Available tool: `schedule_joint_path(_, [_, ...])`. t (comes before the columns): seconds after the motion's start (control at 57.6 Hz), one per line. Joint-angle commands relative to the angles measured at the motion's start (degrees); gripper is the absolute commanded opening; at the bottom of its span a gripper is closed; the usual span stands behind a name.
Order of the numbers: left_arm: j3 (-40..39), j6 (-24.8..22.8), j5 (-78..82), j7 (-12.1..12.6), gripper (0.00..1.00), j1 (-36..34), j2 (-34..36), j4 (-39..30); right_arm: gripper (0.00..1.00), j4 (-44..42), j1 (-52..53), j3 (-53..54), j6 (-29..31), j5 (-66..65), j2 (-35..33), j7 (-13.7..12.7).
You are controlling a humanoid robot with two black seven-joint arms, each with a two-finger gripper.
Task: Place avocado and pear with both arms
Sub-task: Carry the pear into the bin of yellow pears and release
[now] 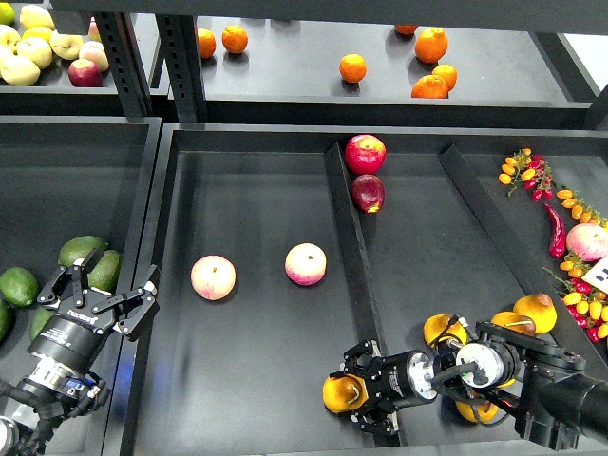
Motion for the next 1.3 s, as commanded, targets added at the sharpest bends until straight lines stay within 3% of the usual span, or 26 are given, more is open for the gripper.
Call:
schedule_joint_path(0.0, [-0.09, 0.0, 0.0, 0.0, 0.99, 0.16, 0.0, -0.01, 0.46, 0.17, -0.02, 0.02, -0.09, 0.08, -0.07, -0.02])
schedule_joint_path(0.66, [0.0, 0.0, 0.0, 0.0, 0.99, 0.42, 0.0, -0.01, 0.41, 5.44, 0.24, 8.72, -0.09, 0.43, -1.92, -0.02])
schedule_joint_path(1.285, [0.7, 0.0, 0.08, 0.0, 0.99, 0.33, 0.0, 0.08, 0.42, 14.23, -3.01, 10.66, 1.06, 0.69, -22.57, -0.02])
